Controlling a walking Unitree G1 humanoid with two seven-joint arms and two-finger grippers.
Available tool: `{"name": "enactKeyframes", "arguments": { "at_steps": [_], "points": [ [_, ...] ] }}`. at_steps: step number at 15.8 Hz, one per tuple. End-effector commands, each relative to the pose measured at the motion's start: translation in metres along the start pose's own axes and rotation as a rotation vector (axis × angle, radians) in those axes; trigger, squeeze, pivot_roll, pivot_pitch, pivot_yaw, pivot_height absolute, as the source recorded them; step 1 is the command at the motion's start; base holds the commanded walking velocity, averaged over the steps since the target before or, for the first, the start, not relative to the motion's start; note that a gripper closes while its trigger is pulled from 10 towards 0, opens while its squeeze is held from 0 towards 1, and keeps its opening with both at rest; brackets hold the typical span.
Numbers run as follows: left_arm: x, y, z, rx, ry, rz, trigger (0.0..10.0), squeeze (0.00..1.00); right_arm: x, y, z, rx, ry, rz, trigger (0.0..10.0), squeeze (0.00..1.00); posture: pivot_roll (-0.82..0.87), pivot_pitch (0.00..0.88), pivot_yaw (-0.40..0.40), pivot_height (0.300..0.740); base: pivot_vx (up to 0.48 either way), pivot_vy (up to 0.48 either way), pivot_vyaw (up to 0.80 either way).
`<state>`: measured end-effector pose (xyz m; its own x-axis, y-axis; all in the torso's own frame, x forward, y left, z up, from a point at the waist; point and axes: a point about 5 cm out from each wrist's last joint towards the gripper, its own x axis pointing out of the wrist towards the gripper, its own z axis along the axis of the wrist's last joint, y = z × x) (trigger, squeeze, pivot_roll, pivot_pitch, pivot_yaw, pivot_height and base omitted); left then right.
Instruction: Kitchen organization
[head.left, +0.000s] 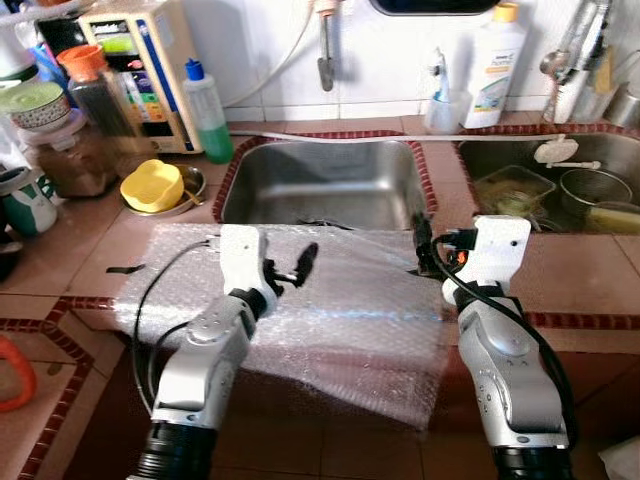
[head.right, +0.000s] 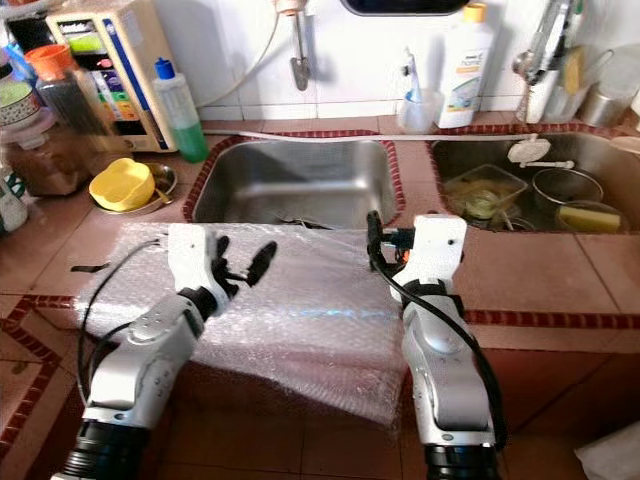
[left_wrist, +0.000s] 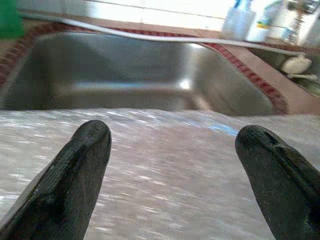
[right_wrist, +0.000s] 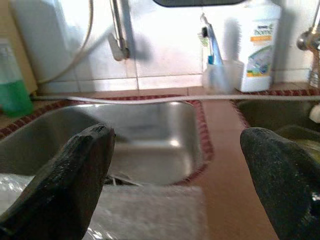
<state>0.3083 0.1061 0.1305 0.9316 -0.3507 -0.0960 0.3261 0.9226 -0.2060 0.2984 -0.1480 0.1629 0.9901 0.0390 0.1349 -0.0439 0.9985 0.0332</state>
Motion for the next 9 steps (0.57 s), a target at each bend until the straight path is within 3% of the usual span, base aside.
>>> {"name": "enactKeyframes", "arguments": {
  "at_steps": [1, 5, 9],
  "points": [
    [0.001, 0.004, 0.006, 0.015, -0.020, 0.022, 10.0, 0.00, 0.002, 0.005, 0.008, -0.001, -0.030, 0.025, 10.0, 0.00, 0.01, 0.037, 0.091, 0.740, 0.000, 0.000, 0.00],
    [-0.001, 0.009, 0.015, 0.027, -0.084, 0.039, 10.0, 0.00, 0.001, 0.011, 0.015, 0.006, -0.068, 0.077, 10.0, 0.00, 0.01, 0.038, 0.083, 0.740, 0.000, 0.000, 0.00],
    [-0.002, 0.011, 0.019, 0.036, -0.117, 0.061, 10.0, 0.00, -0.001, 0.019, 0.019, 0.013, -0.091, 0.136, 10.0, 0.00, 0.01, 0.038, 0.082, 0.740, 0.260, 0.000, 0.00]
  ]
}}
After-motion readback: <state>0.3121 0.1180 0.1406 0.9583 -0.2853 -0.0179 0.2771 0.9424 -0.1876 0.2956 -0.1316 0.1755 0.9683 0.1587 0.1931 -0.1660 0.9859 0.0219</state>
